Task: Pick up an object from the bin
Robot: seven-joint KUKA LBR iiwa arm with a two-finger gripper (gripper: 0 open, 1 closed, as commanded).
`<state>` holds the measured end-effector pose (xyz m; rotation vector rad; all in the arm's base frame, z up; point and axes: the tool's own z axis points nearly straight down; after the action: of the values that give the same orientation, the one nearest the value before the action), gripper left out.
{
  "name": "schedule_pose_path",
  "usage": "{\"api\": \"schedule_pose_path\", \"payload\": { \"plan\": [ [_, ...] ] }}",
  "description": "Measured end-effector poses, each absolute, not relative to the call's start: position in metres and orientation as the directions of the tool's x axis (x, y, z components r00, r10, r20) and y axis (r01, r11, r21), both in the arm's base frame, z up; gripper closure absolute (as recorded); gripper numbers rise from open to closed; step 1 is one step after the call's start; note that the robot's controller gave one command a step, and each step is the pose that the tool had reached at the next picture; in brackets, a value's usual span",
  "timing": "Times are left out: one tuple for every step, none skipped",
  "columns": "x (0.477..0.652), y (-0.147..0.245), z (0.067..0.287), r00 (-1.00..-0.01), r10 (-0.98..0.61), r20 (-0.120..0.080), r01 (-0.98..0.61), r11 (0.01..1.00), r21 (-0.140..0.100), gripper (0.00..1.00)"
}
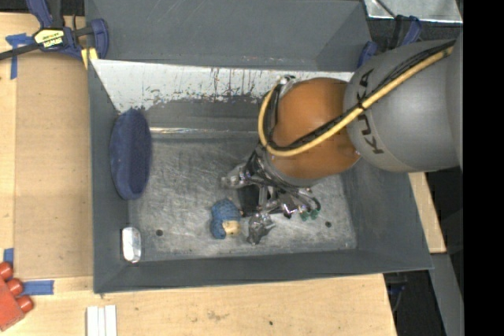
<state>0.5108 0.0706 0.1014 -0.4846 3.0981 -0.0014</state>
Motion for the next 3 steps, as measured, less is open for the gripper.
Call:
{"api": "schedule_pose_path", "payload": {
  "plan": [
    [0.51, 0.081, 0.1, -0.991, -0.132, -0.003, -0.132, 0.991, 0.001, 0.0],
    [0.511, 0.087, 0.072, -0.994, -0.108, -0.005, -0.108, 0.994, 0.0, 0.0],
    [0.512, 0.086, 0.073, -0.994, -0.108, -0.004, -0.108, 0.994, 0.0, 0.0]
  ]
}}
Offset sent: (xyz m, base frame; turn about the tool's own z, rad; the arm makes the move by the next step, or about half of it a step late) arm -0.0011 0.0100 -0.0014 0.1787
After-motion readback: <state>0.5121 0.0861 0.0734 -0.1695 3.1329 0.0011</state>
